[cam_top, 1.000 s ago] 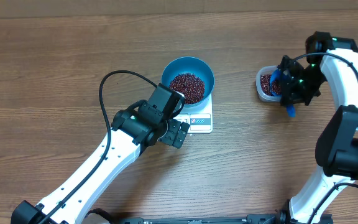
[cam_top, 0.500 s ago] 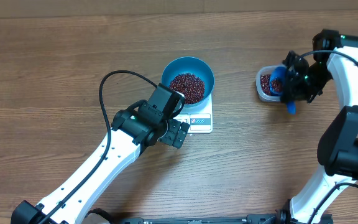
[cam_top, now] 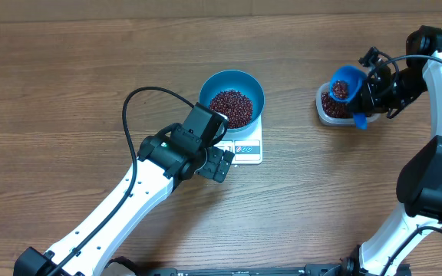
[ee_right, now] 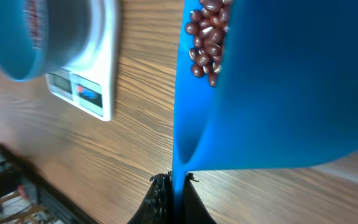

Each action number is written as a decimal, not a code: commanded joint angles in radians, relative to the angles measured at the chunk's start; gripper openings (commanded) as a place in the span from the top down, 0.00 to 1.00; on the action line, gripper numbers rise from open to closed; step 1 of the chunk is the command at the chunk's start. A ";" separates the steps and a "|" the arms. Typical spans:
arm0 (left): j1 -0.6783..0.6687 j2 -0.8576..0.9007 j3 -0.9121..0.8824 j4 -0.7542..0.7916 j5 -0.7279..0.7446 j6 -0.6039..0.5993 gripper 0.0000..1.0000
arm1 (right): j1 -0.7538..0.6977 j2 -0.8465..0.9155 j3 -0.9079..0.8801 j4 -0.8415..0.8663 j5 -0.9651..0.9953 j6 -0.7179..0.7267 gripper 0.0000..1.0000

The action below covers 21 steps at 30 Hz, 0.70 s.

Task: Scoop item into bowl and weigh 150g on scale
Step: 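Carry the filled scoop over the blue bowl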

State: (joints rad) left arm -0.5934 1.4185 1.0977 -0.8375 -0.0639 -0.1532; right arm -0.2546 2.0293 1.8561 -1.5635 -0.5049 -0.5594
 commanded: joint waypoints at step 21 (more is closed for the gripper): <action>0.006 -0.013 -0.001 0.001 0.009 0.019 0.01 | 0.497 0.000 0.143 0.249 0.175 -0.062 0.96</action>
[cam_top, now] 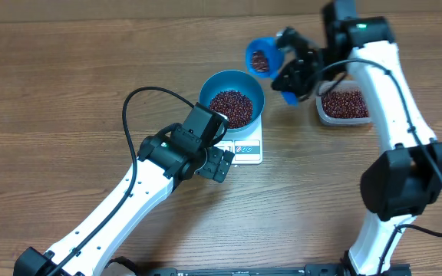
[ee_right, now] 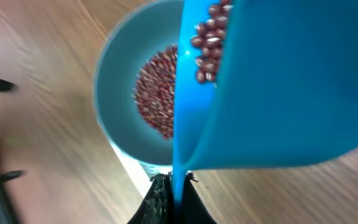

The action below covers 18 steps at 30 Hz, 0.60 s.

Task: Scoop item into bowl and weigh 150g on scale
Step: 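Carry the filled scoop over the blue bowl, then tip the scoop to pour beans into the bowl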

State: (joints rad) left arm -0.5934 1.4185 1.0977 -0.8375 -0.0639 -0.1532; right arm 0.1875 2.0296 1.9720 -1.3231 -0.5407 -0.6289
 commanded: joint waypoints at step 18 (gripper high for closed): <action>0.006 -0.013 -0.001 0.001 0.009 0.019 0.00 | 0.268 0.000 0.027 0.078 0.724 -0.088 0.97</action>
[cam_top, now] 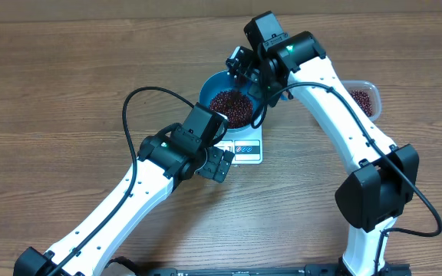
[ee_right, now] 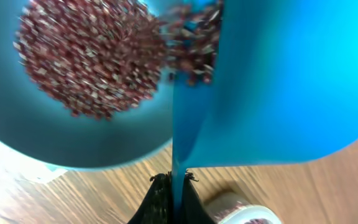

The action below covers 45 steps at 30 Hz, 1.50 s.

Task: Scoop item into bowl and weigh 150g on scale
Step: 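Tip the scoop to pour beans into the bowl, then move the blue scoop back to the bean tub and lower it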

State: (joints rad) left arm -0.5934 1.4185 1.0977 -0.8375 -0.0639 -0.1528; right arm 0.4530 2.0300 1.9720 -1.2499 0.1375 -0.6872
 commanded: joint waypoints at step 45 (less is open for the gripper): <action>0.006 -0.013 -0.001 0.001 0.009 0.018 0.01 | -0.459 -0.021 0.121 -0.350 -0.507 0.318 0.96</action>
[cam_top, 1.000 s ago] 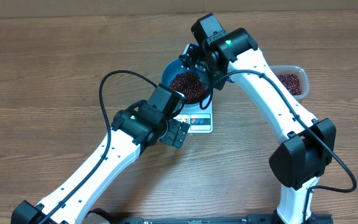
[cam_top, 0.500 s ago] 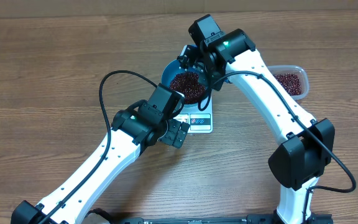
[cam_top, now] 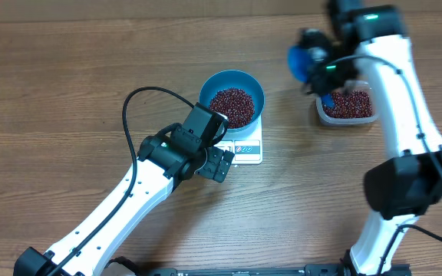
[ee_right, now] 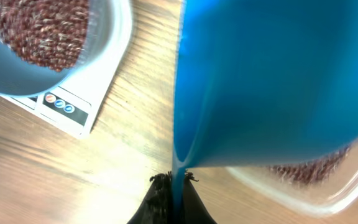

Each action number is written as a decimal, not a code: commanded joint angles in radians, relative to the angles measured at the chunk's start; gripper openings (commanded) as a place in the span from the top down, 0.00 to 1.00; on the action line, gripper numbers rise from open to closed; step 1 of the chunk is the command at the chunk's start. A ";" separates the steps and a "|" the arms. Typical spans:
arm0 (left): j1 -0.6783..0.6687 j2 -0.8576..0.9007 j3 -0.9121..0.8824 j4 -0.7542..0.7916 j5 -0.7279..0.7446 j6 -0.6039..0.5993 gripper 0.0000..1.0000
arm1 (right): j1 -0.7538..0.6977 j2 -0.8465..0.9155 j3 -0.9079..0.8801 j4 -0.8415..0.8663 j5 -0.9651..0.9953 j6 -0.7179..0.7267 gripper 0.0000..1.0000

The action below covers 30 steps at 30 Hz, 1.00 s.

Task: Scoop item into bowl and weigh 150g on scale
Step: 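Move the blue scoop back to the bean tub and lower it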

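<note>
A blue bowl point(cam_top: 232, 96) holding red beans point(cam_top: 231, 106) sits on the white scale point(cam_top: 249, 149) at the table's middle. My right gripper point(ee_right: 174, 178) is shut on the handle of a blue scoop point(cam_top: 305, 59), which hangs between the bowl and the clear container point(cam_top: 346, 106) of beans at the far right. No beans show in the scoop point(ee_right: 272, 81) in the right wrist view, where the bowl point(ee_right: 48, 43) lies at top left and the container point(ee_right: 316, 177) at lower right. My left gripper point(cam_top: 219, 164) rests beside the scale's left front corner; its jaws are too small to read.
A black cable point(cam_top: 148, 96) loops over the table left of the bowl. The scale's display and buttons point(ee_right: 59, 103) face the front.
My right gripper has moved from over the bowl to the right, near the clear container. The scoop had beans spilling into the bowl; now it shows none. The left arm has not moved.
The right gripper held the scoop with beans over the clear container. Then it was beside the bowl's far right rim, still loaded. Then it was tipped over the bowl with beans falling. Now the scoop is back by the container, showing none.
</note>
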State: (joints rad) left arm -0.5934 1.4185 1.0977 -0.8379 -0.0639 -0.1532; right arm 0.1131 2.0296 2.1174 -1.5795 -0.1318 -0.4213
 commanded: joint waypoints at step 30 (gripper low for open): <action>0.006 -0.013 -0.001 0.001 0.009 0.019 0.00 | -0.390 -0.019 -0.426 0.236 -0.329 0.142 0.77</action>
State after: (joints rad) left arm -0.5934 1.4185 1.0977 -0.8375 -0.0639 -0.1532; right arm -0.2745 2.0296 1.6981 -1.3460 -0.4656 -0.2932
